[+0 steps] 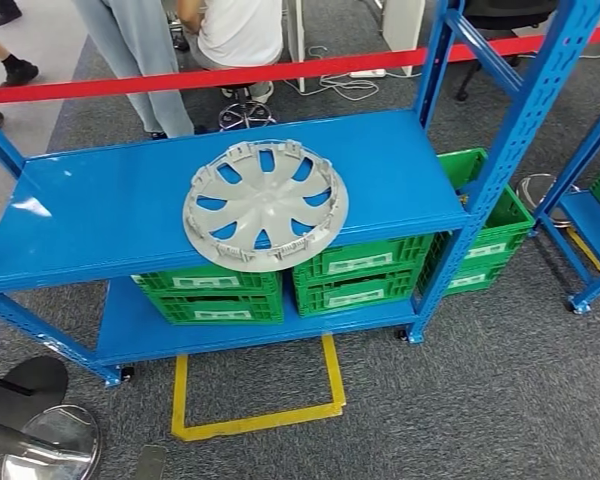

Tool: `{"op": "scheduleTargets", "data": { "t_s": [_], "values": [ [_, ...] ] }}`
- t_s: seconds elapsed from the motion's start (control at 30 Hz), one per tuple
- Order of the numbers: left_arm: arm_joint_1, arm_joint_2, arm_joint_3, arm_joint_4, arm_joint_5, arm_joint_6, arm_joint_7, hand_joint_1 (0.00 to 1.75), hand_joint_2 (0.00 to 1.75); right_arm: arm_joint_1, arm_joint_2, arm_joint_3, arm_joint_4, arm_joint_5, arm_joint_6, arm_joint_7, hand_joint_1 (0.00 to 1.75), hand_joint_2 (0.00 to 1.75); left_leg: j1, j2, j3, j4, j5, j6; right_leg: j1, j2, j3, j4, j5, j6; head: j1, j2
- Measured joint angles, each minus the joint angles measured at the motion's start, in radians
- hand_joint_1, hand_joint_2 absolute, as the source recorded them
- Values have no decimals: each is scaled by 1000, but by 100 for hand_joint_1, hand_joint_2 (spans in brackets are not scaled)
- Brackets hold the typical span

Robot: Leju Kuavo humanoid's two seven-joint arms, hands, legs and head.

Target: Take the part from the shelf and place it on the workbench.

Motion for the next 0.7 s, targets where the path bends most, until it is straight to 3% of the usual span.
{"op": "scheduleTargets", "data": {
  "t_s": [0.07, 0.1, 0.2, 0.37, 0.43, 0.5, 0.57, 0.6, 0.7],
  "values": [
    [0, 1, 1, 0, 0, 0, 0, 0, 0, -5, 1, 0, 0, 0, -7, -5, 0, 0, -6, 11, 50, -99, 27, 15, 3, -9, 1, 0, -7, 9, 1, 0],
    [1, 1, 1, 0, -1, 0, 0, 0, 0, -8, 1, 0, 0, -2, -10, -9, 0, 0, -7, 14, 60, -119, 24, 14, 5, -12, -2, 0, -11, 9, 2, 0],
    [6, 0, 3, 0, -3, -2, 1, 0, 0, -14, 1, -3, -3, -9, -8, -23, 0, 0, -8, 15, 65, -129, 19, -1, 7, -11, 2, -2, -14, 7, 2, 0],
    [5, 2, 6, 0, -4, -2, 2, 0, 0, -15, 1, -7, -12, -20, 0, -37, 0, 0, -9, 15, 66, -129, 17, 4, 5, -11, 16, -11, -10, 14, 1, 0],
    [4, 2, 6, 0, -4, -2, 2, 0, 87, -15, 1, -7, -12, -21, 0, -37, 0, 0, -9, 15, 66, -129, 17, 4, 5, -11, 16, -11, -10, 14, 1, 0],
    [4, 1, 6, 0, -8, 0, 2, 0, 175, -17, 1, -13, -19, -30, 7, -41, 0, 87, -9, 15, 66, -129, 15, 7, 5, -10, 18, -15, -9, 17, 2, 0],
    [3, 2, 6, 0, -22, -4, 10, 0, 175, -19, 1, -20, -27, -36, 13, -47, 0, 175, -9, 15, 68, -129, 13, 11, 5, -10, 20, -19, -8, 21, 2, 0],
    [2, 3, 6, 0, -29, -11, 14, 0, 175, -20, 1, -22, -29, -36, 15, -52, 0, 175, -9, 15, 69, -129, 12, 13, 5, -10, 19, -20, -8, 22, 1, 0],
    [2, 6, 5, 0, -22, -37, 10, 0, 44, -22, 1, -22, -30, -47, 35, -71, 0, 44, -9, 15, 72, -129, 10, 15, 5, -10, 17, -21, -10, 24, 1, 0]
  ]
}}
